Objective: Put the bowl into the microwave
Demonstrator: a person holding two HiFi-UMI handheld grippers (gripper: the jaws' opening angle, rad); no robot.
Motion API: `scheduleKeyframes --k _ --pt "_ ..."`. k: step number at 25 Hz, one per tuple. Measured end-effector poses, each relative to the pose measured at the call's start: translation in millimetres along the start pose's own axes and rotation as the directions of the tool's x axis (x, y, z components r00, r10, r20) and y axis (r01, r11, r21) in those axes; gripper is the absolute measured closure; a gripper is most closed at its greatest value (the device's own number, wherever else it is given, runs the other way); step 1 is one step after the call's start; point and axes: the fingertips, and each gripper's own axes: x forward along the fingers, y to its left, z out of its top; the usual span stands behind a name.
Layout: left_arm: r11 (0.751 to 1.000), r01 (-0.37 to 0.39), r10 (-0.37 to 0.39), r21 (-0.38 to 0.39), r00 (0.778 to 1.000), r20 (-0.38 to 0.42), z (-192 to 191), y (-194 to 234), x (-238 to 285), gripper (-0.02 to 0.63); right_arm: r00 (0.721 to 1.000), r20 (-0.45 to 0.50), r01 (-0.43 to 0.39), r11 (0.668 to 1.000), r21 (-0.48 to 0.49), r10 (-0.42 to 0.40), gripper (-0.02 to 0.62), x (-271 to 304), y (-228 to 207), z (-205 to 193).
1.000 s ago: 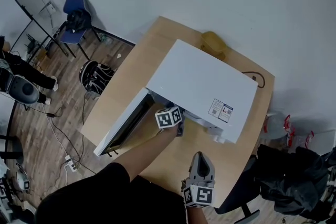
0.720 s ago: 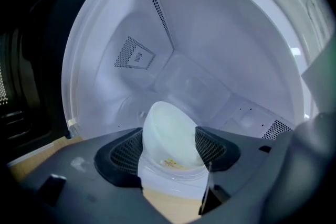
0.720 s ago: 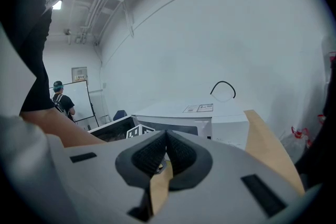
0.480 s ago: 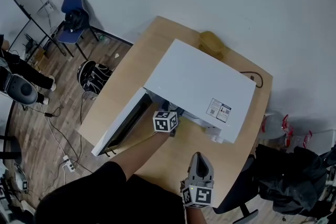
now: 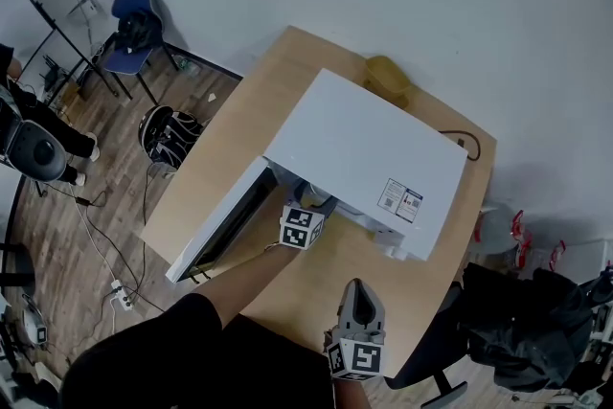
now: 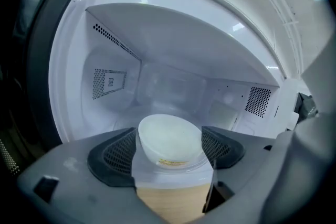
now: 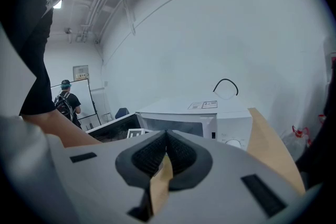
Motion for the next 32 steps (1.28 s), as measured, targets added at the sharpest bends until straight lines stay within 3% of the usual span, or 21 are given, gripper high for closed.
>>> scheduleKeyframes --k 12,32 --pt "1.000 0.013 -0.013 0.023 1.000 -0.015 -12 -6 -7 0.235 1.000 -0.009 0.008 1.000 -0.001 -0.008 0.535 3 0 -1" --pt "0.996 0.018 -0.015 0.086 0.999 -0.031 -6 -20 42 0.236 0.997 -0.026 0.073 0.997 0.016 -0.072 0.535 8 -31 -2"
